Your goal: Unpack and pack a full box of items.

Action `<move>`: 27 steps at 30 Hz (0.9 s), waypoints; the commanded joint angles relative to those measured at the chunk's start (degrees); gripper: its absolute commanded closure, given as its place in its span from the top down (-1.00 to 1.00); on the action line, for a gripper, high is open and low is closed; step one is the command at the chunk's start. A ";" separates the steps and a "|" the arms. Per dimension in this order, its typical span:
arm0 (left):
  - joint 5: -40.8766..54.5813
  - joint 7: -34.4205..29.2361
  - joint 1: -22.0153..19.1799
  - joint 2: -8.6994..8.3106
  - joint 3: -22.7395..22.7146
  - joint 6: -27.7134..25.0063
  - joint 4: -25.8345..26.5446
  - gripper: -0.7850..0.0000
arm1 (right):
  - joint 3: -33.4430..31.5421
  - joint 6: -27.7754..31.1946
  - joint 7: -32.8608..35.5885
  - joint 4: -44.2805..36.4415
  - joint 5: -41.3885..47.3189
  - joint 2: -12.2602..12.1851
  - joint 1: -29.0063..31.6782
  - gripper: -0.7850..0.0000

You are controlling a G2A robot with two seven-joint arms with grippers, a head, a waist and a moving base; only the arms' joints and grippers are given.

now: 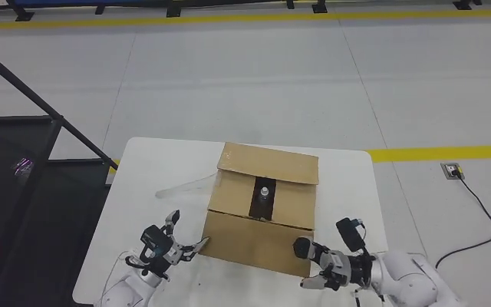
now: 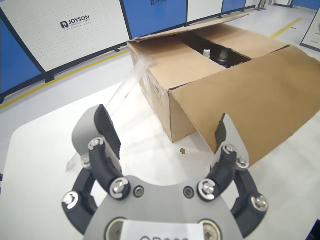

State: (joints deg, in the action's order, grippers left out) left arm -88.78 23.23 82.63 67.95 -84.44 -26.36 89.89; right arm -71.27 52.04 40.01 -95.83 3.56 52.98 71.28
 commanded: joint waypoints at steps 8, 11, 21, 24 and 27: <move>1.22 -0.74 -1.37 0.16 0.96 1.01 -1.96 1.00 | -0.30 -19.25 -6.68 -1.00 8.06 0.59 -2.30 1.00; 1.22 -0.74 -1.37 0.16 0.96 1.01 -1.96 1.00 | -0.30 -19.25 -6.68 -1.00 8.06 0.59 -2.30 1.00; 1.22 -0.74 -1.37 0.16 0.96 1.01 -1.96 1.00 | 5.51 -32.04 -9.99 4.97 11.82 2.78 -10.64 1.00; 1.22 -0.74 -1.37 0.16 0.96 1.01 -1.96 1.00 | 7.10 -35.71 -9.28 7.83 12.47 3.49 -13.90 1.00; 1.22 -0.74 -1.37 0.16 0.96 1.01 -1.96 1.00 | 8.04 -37.46 -12.12 10.32 12.21 4.25 -16.32 1.00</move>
State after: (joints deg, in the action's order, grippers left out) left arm -87.57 22.49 81.26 68.11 -83.48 -25.35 87.93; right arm -63.46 14.85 29.70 -86.24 15.93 56.95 55.75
